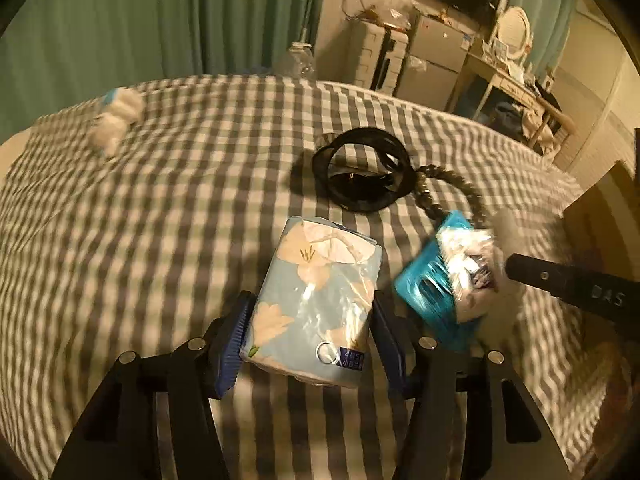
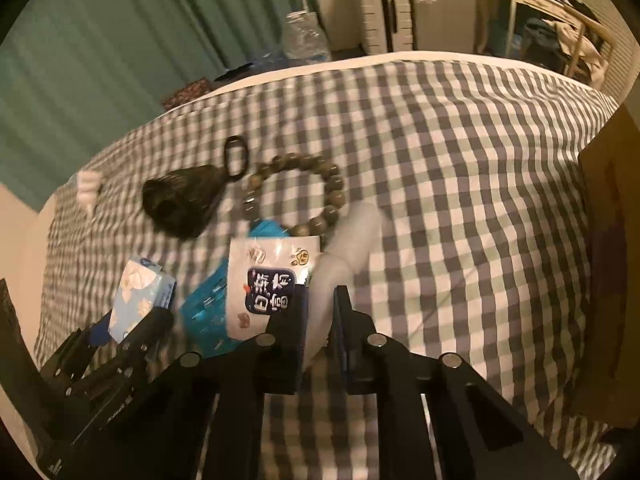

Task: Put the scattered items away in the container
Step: 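Grasp the blue-white tissue pack with the left tool while the right tool grasps the white roller, then carry the tissue pack and white roller into the cardboard box and release both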

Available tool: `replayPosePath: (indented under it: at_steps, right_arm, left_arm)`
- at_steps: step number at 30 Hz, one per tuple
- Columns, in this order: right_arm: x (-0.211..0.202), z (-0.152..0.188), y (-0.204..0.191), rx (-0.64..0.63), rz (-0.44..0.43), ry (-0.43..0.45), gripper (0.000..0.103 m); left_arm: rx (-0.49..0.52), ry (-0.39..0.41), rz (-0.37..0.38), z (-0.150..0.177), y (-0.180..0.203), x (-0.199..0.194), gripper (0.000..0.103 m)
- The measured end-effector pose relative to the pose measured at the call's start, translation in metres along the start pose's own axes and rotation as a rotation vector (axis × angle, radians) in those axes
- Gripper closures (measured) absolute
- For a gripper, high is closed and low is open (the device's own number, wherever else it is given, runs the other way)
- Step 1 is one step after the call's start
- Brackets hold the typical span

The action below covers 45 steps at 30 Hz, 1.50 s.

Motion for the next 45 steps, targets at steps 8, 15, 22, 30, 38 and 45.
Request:
replayPosePath:
  at_steps: [8, 15, 22, 30, 38, 45]
  right_arm:
    - [-0.077, 0.015, 0.019, -0.033, -0.003, 0.044, 0.092]
    - [-0.169, 0.03, 0.048, -0.08, 0.019, 0.115, 0.092]
    - [-0.27, 0.031, 0.109, -0.13, 0.099, 0.257, 0.091]
    - [-0.315, 0.018, 0.22, 0.078, 0.087, 0.319, 0.09]
    - [-0.233, 0.014, 0.319, 0.229, 0.25, 0.218, 0.089]
    - [-0.192, 0.006, 0.359, 0.328, 0.217, 0.18, 0.089]
  left_arm:
    - [-0.106, 0.098, 0.035, 0.015, 0.017, -0.098, 0.045]
    - [-0.071, 0.129, 0.072, -0.003, 0.067, -0.163, 0.045]
    - [0.051, 0.147, 0.147, -0.024, 0.168, -0.2, 0.045]
    - [0.18, 0.128, 0.27, -0.04, 0.306, -0.179, 0.045]
    - [0.28, 0.004, 0.366, -0.014, 0.407, -0.084, 0.045]
    - [0.287, -0.024, 0.381, -0.014, 0.422, -0.027, 0.042]
Point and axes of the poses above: each gripper's, at about its wrist camera, not at the fingertips, and x roughly the way its jaws point, y to its right, z to its underside, the point moved 7 cm from there along x, roughly the way its jaws point, and after that the axes turned 14 degrees about z, right-handed, at the moved point
